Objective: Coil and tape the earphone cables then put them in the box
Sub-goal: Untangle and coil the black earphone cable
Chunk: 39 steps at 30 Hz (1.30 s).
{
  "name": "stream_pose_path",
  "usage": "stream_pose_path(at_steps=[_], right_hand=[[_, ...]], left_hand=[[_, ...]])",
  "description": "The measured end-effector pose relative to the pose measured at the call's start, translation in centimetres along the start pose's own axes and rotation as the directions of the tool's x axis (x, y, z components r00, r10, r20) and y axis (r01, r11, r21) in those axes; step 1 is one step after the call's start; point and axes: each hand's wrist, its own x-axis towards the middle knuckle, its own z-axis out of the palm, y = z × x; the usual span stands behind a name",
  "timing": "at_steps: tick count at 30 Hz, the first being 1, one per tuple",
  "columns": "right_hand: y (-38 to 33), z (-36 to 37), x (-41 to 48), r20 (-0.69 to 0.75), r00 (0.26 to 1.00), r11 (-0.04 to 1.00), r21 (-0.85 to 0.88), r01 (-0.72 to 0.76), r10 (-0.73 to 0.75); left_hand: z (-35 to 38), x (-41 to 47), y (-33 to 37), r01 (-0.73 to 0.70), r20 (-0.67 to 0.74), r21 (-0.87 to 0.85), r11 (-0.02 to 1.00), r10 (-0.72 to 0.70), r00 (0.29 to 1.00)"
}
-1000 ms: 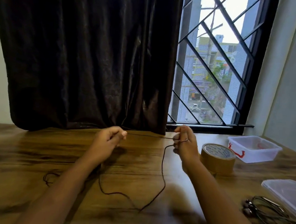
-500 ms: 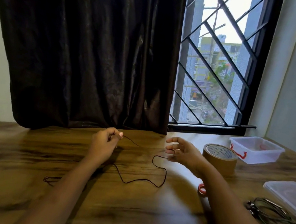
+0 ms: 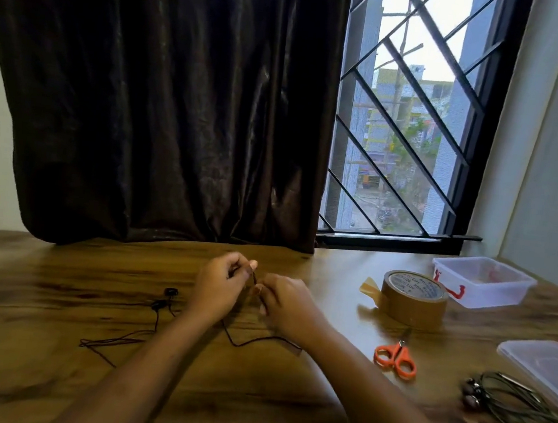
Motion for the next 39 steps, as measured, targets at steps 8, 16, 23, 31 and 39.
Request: stream_pose_path(at_steps=[8,16,23,31,39], right_hand=[[0.4,-1.0,0.2,-0.285,0.958,0.999,-0.028,-0.030,0.021],[-2.2,0.8,-0.9,0.085,0.991,0.959,-0.256,0.123,-0.104],[-2.0,-1.7,-0.6,-0.002,0.976,0.902,-0.382,0.201,-0.218],[0.5,-4.0,-0.8,-0.218,0.975,0.912,-0.407,-0.045,-0.049],[0.0,-1.2,-0.5,-0.131,0.989,0.944,-0.311,-0.111,0.073]], left_hand=[[-0.4,0.1,2.6,0.316,0.227,-0.710,0.629,-0.220,0.949],[-1.5,1.2,2.8,0.151,0.016,-0.920,0.361,-0.351,0.936],[-0.7,0.5,0.2,0.190,0.180,-0.076,0.979,-0.174,0.968],[-1.8,-0.2,2.6,0.531,0.650,-0.436,0.726,-0.154,0.744],[-0.9,-0.2,4.1,0.391,0.416,-0.753,0.529,-0.078,0.906]])
